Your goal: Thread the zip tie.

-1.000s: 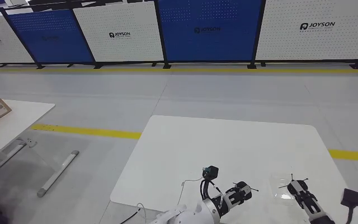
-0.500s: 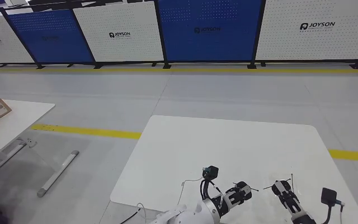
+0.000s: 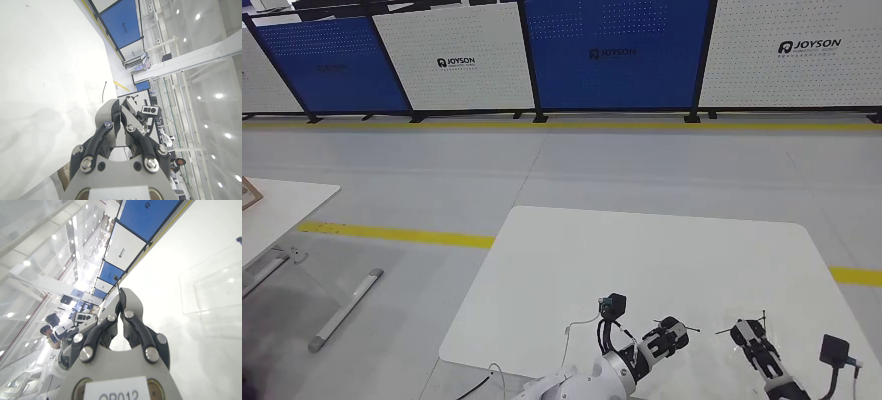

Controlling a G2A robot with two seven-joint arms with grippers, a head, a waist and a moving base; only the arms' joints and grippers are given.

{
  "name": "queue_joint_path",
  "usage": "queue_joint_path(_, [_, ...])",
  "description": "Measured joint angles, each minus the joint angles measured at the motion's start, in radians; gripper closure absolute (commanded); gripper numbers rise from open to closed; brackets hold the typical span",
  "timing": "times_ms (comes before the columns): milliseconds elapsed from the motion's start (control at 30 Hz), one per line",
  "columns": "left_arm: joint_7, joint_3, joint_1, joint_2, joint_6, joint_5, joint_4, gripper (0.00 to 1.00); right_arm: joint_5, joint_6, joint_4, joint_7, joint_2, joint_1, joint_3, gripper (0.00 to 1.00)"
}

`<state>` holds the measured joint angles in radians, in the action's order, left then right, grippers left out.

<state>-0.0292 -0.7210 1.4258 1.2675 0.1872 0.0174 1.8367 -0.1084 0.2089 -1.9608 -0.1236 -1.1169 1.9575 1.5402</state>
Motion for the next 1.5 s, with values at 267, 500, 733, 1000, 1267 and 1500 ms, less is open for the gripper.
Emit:
queue_joint_path(267, [0.000, 0.000, 0.000, 0.000, 0.000, 0.000, 0.000, 1.00, -0.072, 0.133, 0.010, 0.052, -0.004, 0.048, -0.003, 1.00])
queue_joint_path(500, [0.000, 0.000, 0.000, 0.000, 0.000, 0.000, 0.000, 1.00, -0.209, 0.127, 0.005, 0.176, -0.017, 0.094, -0.054, 1.00])
queue_joint_path(733, [0.000, 0.000, 0.000, 0.000, 0.000, 0.000, 0.000, 1.00, -0.218, 0.112, 0.005, 0.171, -0.019, 0.097, -0.069, 1.00])
queue_joint_path(1000, [0.000, 0.000, 0.000, 0.000, 0.000, 0.000, 0.000, 1.00, -0.139, 0.100, -0.004, 0.119, -0.021, 0.067, -0.071, 1.00])
queue_joint_path(1267, [0.000, 0.000, 0.000, 0.000, 0.000, 0.000, 0.000, 1.00, -0.091, 0.080, 0.028, 0.133, -0.031, 0.010, -0.097, 1.00])
queue_joint_path(1500, [0.000, 0.000, 0.000, 0.000, 0.000, 0.000, 0.000, 1.00, -0.107, 0.054, 0.052, 0.164, -0.040, -0.017, -0.134, 1.00])
